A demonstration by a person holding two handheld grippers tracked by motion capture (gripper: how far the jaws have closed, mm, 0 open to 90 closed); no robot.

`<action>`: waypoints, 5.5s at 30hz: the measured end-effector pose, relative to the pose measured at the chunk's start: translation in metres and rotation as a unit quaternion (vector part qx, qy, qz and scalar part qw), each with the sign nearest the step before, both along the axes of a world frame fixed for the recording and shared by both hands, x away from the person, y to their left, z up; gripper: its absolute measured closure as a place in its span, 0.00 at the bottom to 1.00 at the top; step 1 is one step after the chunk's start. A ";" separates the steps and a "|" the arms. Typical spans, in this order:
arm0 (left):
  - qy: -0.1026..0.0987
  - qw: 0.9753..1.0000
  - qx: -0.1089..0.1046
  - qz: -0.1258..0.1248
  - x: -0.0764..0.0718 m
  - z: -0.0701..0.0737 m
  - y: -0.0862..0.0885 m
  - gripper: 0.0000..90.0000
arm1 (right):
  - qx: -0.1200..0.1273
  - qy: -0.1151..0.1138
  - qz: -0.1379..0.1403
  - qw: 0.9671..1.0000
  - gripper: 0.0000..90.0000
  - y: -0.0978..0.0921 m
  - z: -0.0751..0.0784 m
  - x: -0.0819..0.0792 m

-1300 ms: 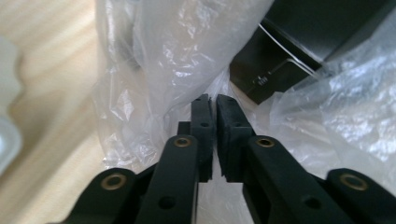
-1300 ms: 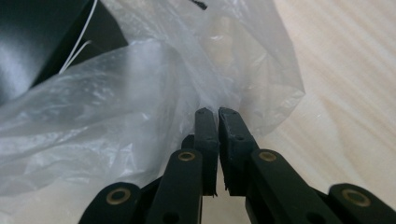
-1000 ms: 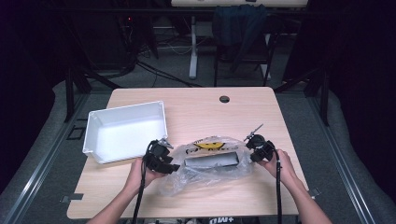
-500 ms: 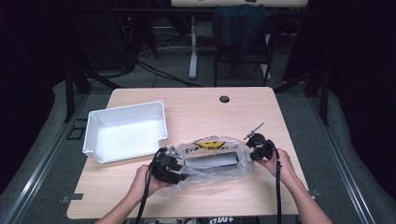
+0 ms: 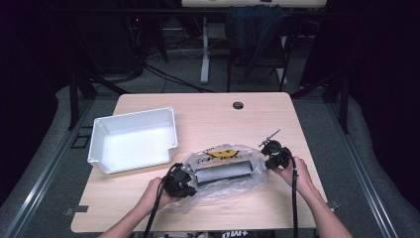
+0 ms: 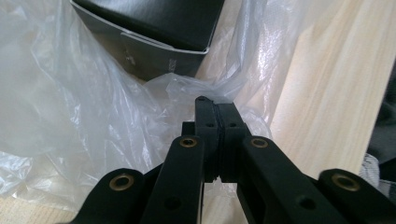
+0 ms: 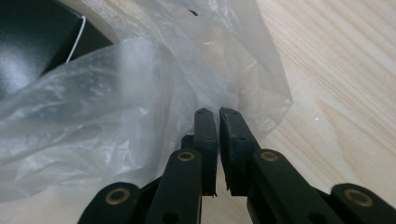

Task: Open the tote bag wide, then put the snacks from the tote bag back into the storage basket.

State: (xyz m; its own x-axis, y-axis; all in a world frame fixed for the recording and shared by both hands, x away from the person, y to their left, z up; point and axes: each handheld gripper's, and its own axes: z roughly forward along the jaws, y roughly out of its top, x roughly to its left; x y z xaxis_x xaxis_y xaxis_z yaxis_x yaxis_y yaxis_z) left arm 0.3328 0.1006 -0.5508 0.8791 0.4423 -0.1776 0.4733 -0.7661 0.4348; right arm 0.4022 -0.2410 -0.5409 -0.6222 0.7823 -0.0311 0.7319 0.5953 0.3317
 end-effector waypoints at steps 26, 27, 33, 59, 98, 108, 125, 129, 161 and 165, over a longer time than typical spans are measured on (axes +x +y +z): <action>0.014 0.999 -0.044 -0.019 0.003 0.023 0.009 0.65 | 0.058 -0.028 -0.001 0.998 0.65 -0.012 0.014 0.004; 0.009 0.999 -0.045 -0.014 0.003 0.027 0.009 0.62 | 0.065 -0.026 0.003 0.998 0.63 -0.013 0.016 0.004; 0.003 0.998 -0.053 -0.018 0.003 0.036 0.012 0.56 | 0.087 -0.036 0.003 0.996 0.54 -0.019 0.025 0.000; -0.055 0.997 -0.054 -0.024 0.046 0.051 -0.019 0.66 | 0.124 -0.039 -0.010 0.991 0.39 -0.038 0.041 -0.004; -0.063 0.993 0.058 -0.086 0.037 0.021 -0.063 0.43 | 0.110 -0.030 -0.002 0.993 0.37 -0.035 0.036 -0.007; -0.054 0.992 0.065 -0.093 0.039 0.017 -0.064 0.47 | 0.107 -0.025 -0.001 0.994 0.33 -0.035 0.034 -0.006; -0.061 0.994 0.024 -0.088 0.041 0.042 -0.051 0.48 | 0.110 -0.029 -0.003 0.993 0.32 -0.038 0.035 -0.005; -0.066 0.994 0.014 -0.088 0.041 0.049 -0.049 0.48 | 0.109 -0.029 -0.003 0.994 0.32 -0.039 0.036 -0.005; -0.095 0.991 -0.013 -0.089 0.054 0.111 -0.021 0.48 | 0.140 -0.051 -0.010 0.989 0.17 -0.060 0.050 -0.014; -0.097 0.991 -0.012 -0.088 0.056 0.117 -0.013 0.48 | 0.140 -0.048 -0.006 0.989 0.13 -0.063 0.051 -0.015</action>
